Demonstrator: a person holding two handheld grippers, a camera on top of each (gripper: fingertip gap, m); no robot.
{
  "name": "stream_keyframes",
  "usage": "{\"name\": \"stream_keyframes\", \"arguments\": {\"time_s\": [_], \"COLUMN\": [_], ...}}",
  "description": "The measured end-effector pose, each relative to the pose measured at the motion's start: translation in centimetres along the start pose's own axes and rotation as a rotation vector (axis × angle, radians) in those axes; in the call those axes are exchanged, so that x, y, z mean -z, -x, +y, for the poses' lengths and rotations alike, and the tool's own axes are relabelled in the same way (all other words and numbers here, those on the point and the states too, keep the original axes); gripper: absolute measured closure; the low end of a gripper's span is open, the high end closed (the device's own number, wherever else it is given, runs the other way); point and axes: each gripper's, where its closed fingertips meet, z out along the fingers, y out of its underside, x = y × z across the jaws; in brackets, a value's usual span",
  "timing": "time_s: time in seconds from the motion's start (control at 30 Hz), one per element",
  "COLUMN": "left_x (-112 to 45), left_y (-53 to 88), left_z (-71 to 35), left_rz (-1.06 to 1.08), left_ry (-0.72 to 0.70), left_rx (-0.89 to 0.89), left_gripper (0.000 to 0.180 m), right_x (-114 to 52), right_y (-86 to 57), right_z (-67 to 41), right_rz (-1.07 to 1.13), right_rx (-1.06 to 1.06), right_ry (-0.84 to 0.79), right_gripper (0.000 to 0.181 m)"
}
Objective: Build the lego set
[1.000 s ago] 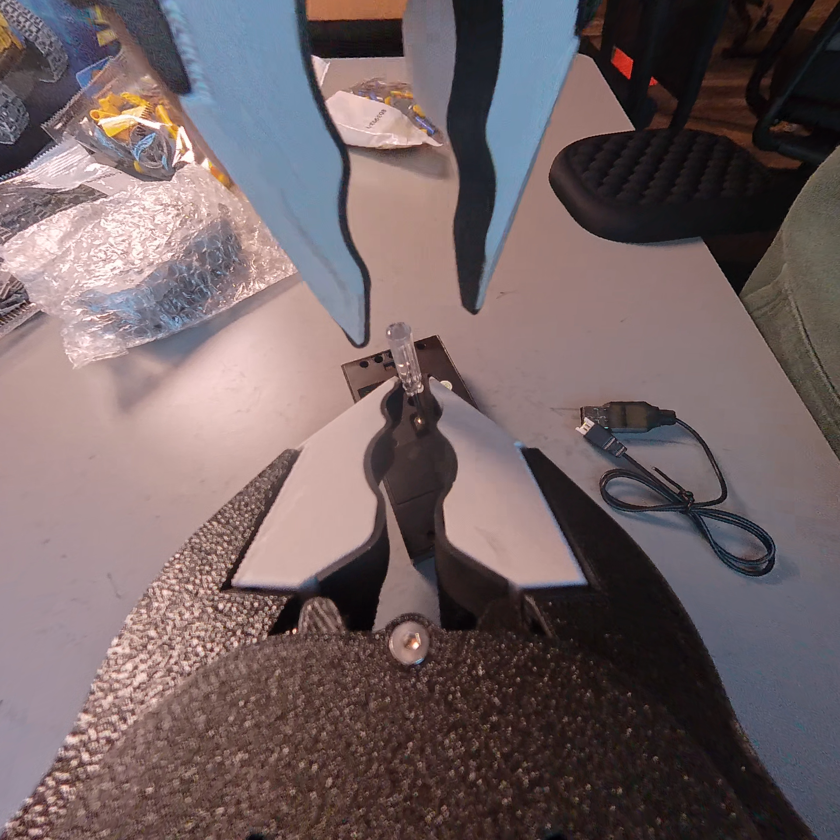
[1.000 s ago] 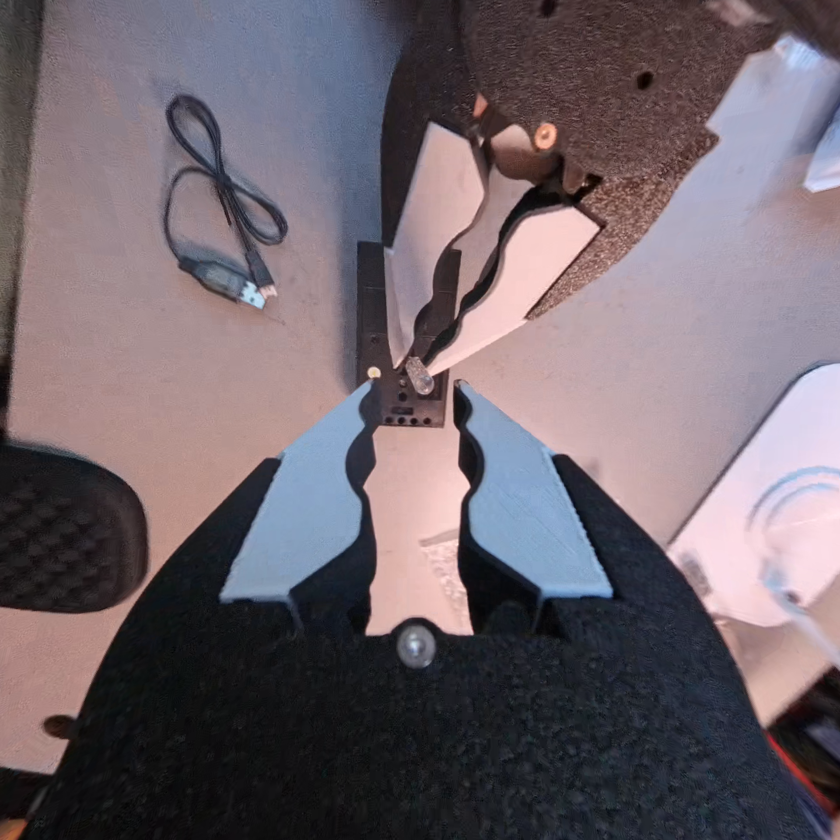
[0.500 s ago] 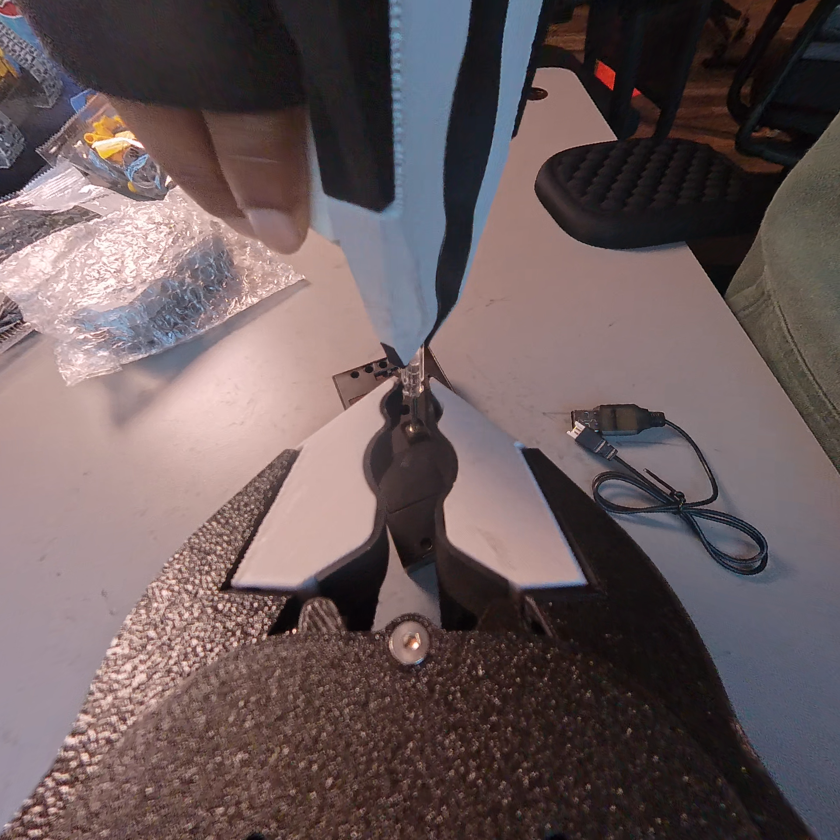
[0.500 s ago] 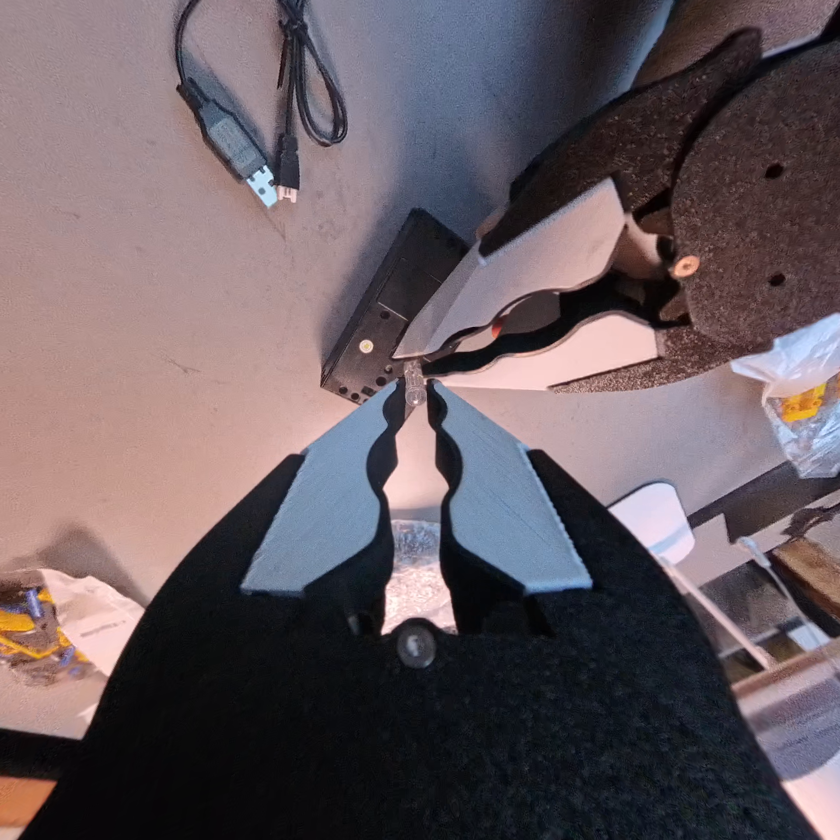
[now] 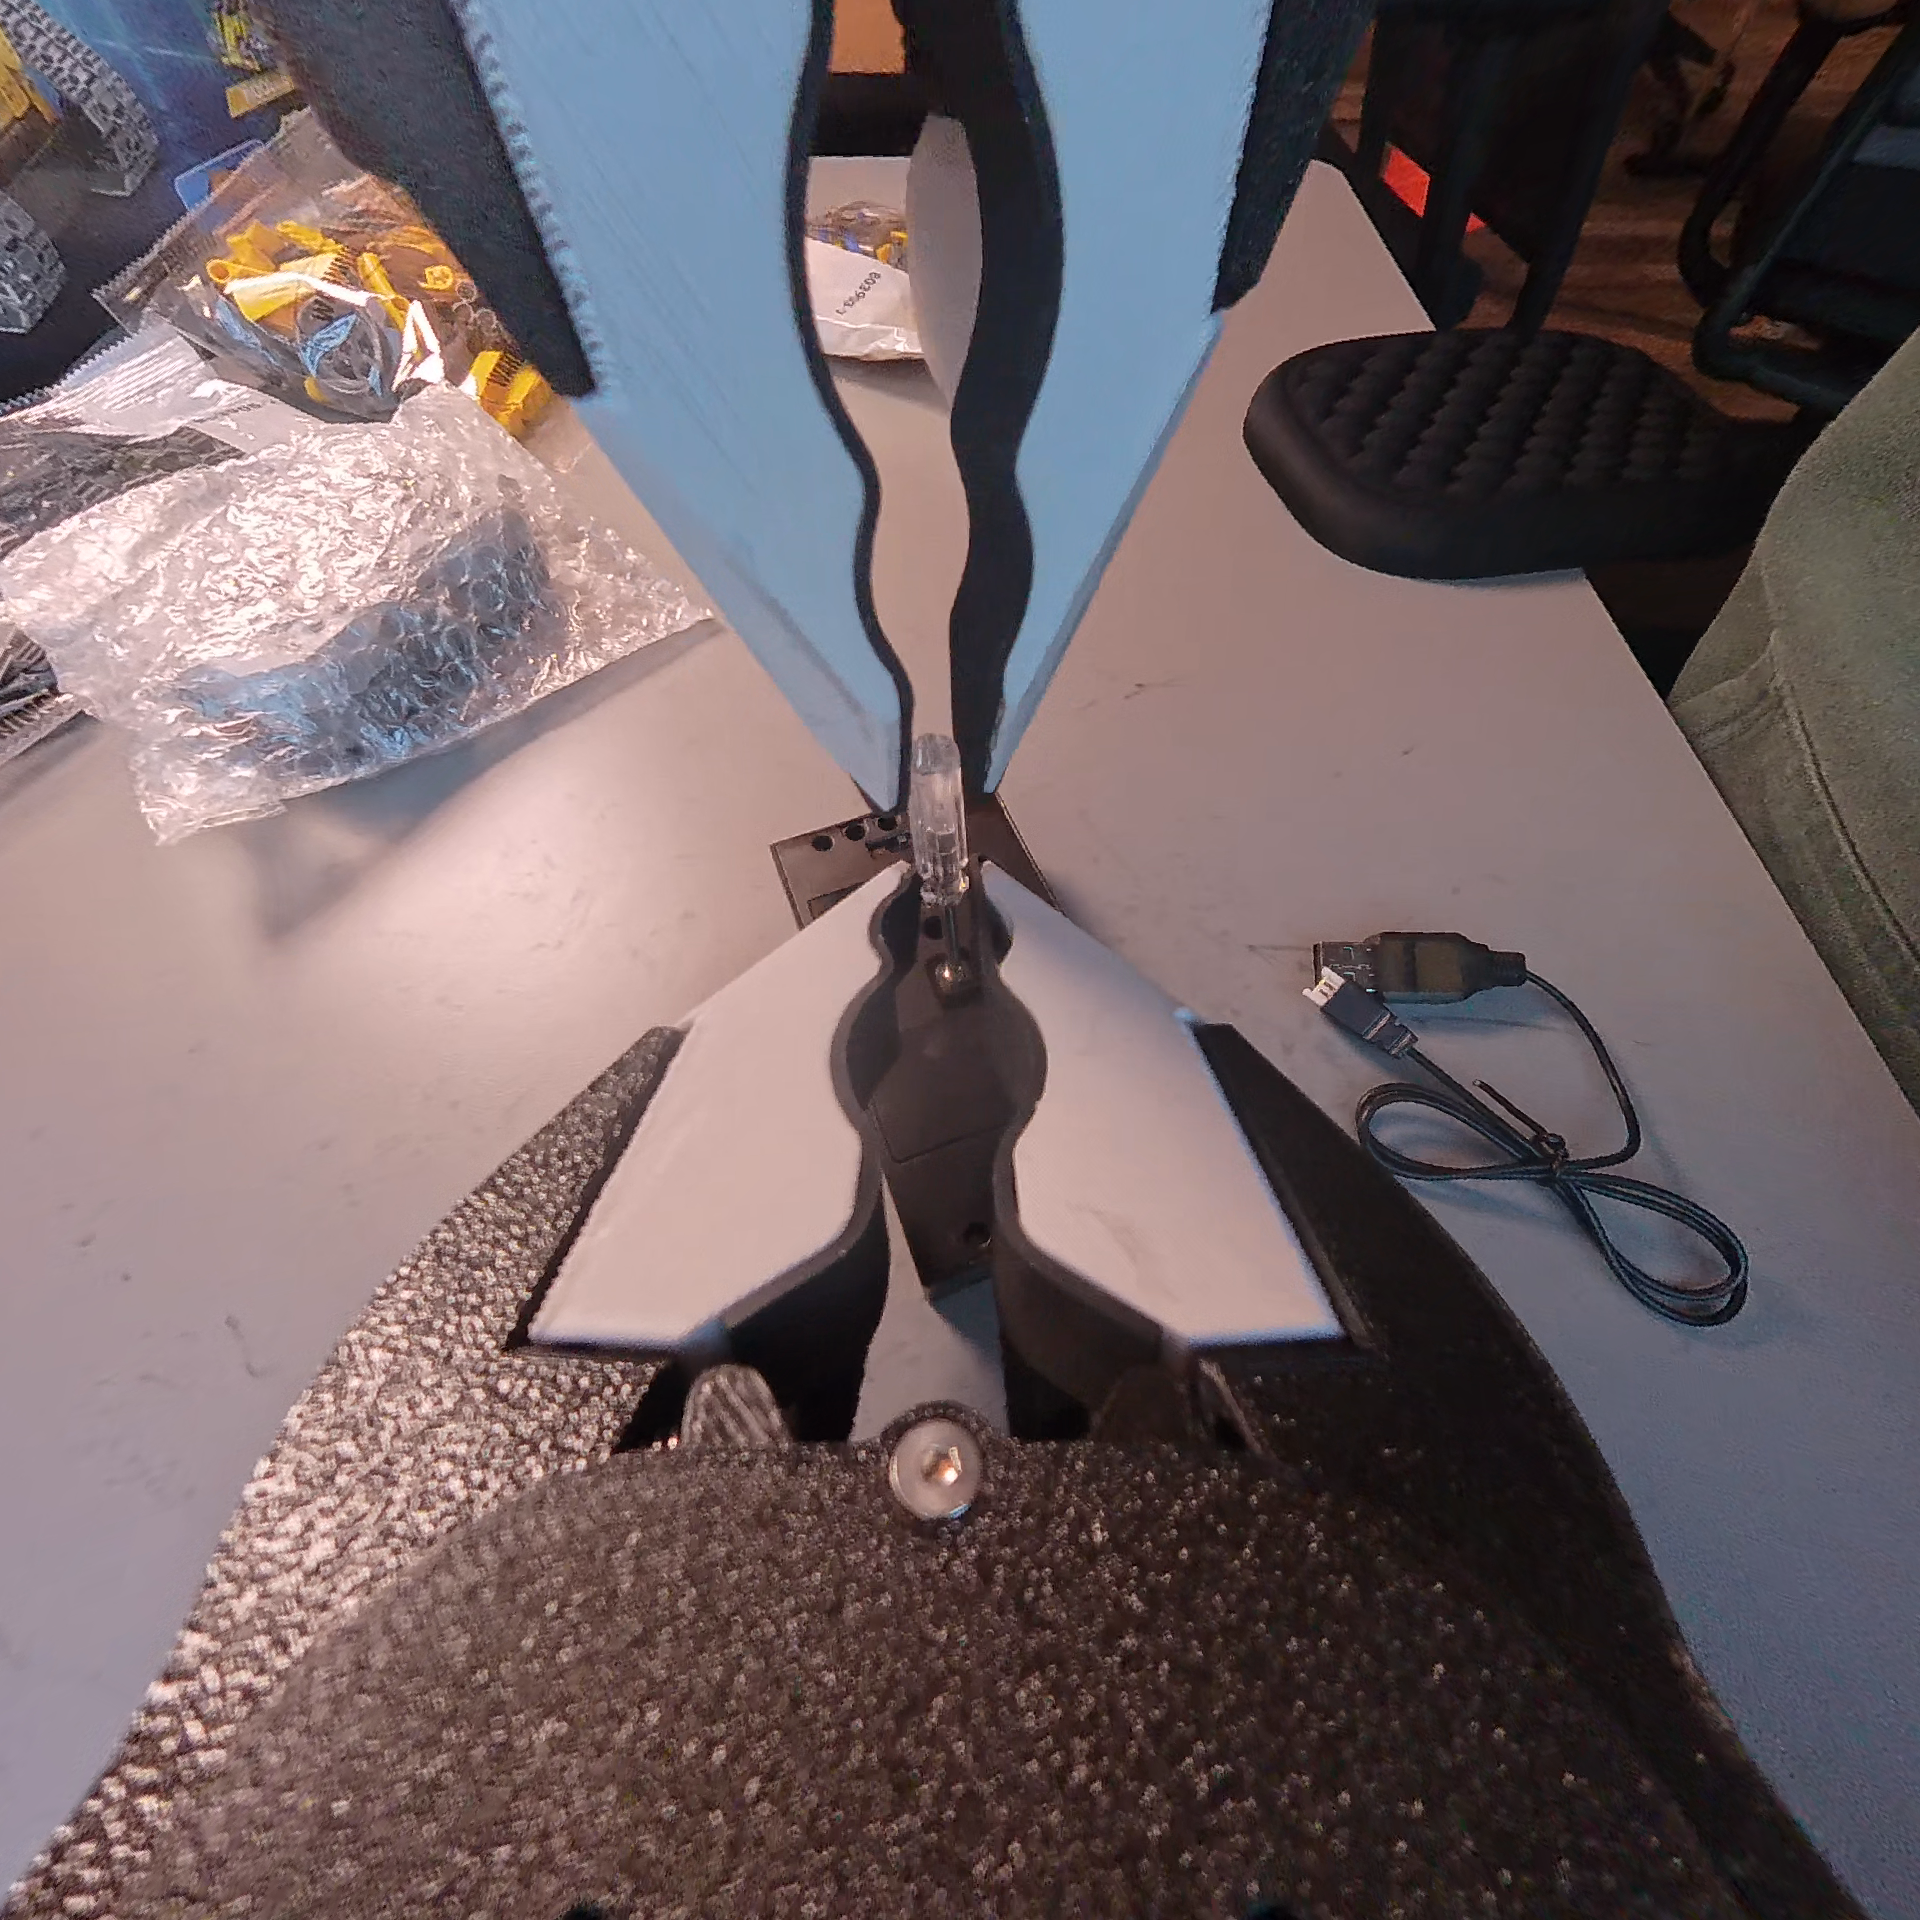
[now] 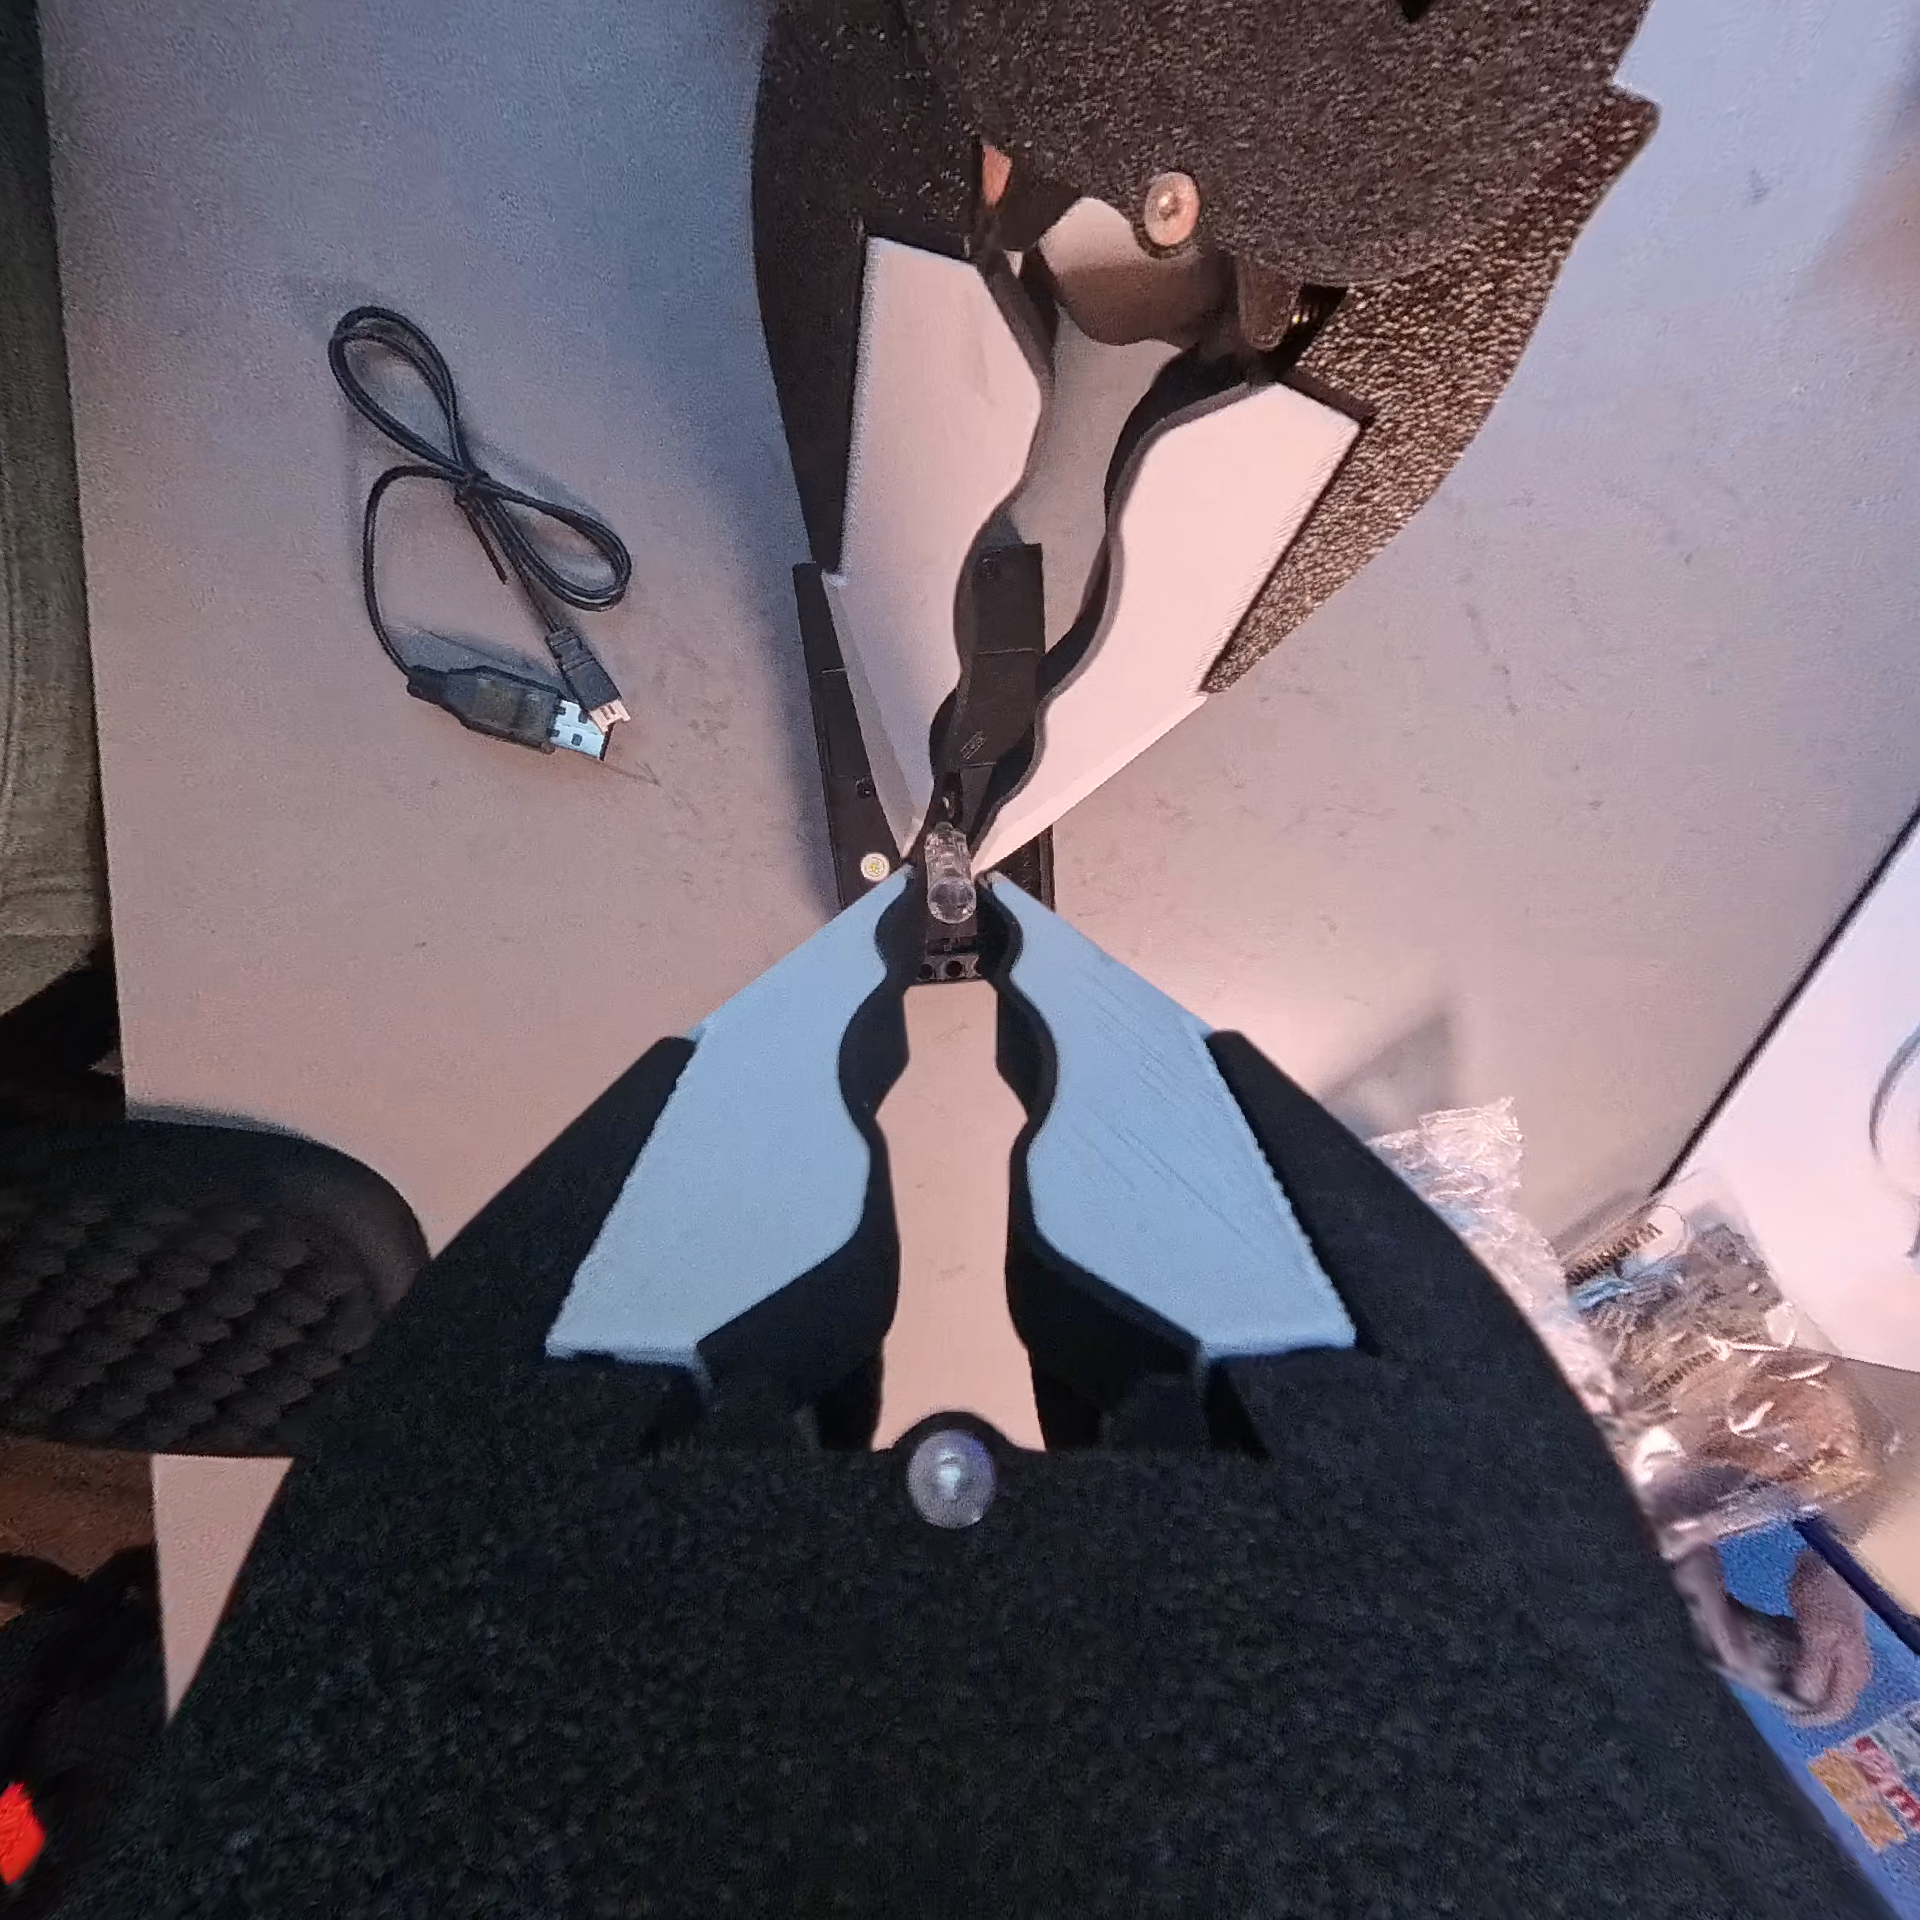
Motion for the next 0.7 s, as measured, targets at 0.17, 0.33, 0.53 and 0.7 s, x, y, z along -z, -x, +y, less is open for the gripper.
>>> {"name": "stream_keyframes", "arguments": {"time_s": [0.17, 0.33, 0.53, 0.7], "left_x": [0.0, -0.1, 0.1, 0.1], "left_y": [-0.4, -0.1, 0.2, 0.3], "left_z": [-0.4, -0.3, -0.1, -0.1], "left_rz": [0.02, 0.005, 0.002, -0.006], "left_ry": [-0.025, -0.014, -0.01, -0.008], "left_rx": [-0.018, 0.001, 0.023, 0.031], "left_gripper": [0.168, 0.171, 0.172, 0.171], "right_x": [-0.1, 0.0, 1.0, 0.7], "right_y": [0.6, 0.0, -0.7, -0.9], "right_z": [-0.5, -0.4, -0.9, -1.0], "right_rz": [0.065, 0.185, 0.084, 0.041], "right_rx": [0.482, 0.755, 0.147, 0.029], "right_ry": [0.049, 0.135, -0.031, -0.018], "right_gripper": [0.173, 0.172, 0.162, 0.175]}}
